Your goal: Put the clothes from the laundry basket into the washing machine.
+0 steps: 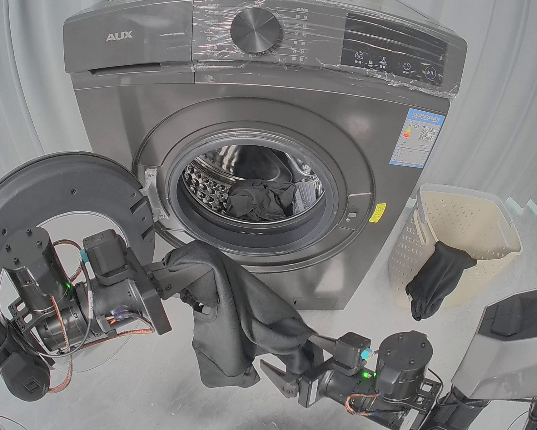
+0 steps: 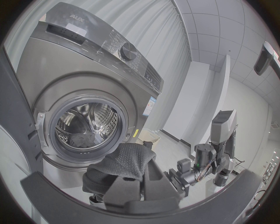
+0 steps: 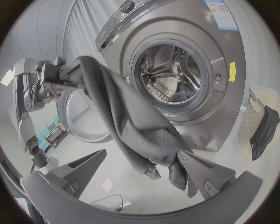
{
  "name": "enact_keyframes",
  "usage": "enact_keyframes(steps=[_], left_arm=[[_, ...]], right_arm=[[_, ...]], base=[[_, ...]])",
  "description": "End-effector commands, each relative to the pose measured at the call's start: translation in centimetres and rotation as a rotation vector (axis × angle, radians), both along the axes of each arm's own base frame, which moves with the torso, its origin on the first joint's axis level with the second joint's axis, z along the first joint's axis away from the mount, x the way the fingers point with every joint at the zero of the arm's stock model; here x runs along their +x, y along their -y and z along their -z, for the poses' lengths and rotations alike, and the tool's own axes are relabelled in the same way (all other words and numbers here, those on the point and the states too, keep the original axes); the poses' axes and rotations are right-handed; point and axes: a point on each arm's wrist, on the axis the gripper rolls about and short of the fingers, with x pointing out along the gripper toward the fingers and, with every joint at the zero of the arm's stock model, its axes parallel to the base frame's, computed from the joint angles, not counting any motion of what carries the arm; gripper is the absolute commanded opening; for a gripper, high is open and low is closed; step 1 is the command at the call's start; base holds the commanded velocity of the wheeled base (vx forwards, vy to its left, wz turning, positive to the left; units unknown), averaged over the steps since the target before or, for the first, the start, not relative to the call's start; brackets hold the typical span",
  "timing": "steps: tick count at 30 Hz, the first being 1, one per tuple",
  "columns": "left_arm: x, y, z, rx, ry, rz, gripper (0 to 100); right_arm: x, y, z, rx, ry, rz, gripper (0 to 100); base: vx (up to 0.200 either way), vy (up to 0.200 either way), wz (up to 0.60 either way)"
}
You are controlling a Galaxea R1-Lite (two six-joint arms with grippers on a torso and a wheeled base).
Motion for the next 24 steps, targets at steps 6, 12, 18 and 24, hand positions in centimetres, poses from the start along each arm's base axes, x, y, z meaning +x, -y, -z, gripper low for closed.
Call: enact_keyframes(steps=[6, 12, 18, 24], left_arm=[[0.4, 0.2, -0.6, -0.016, 0.026, -0.021, 0], [0.3, 0.4, -0.6, -0.013, 0.031, -0.035, 0], [0.6, 1.2, -1.0, -0.039, 0.040, -0.120, 0], [0.9, 1.4, -1.3, -0.052, 0.048, -0.150, 0]], right_arm=[[-2.6, 1.3, 3.1, -0.105, -0.116, -0.092, 100], [-1.9, -0.2, 3.2, -0.078, -0.087, -0.106, 100], [-0.7, -2.4, 1.8, 0.000, -0.009, -0.117, 100], [-1.0, -3.5, 1.4, 0.026, 0.013, -0.149, 100]], base=[[0.000, 0.000, 0.00], [0.000, 0.000, 0.00], [0.000, 0.000, 0.00], [0.000, 0.000, 0.00]])
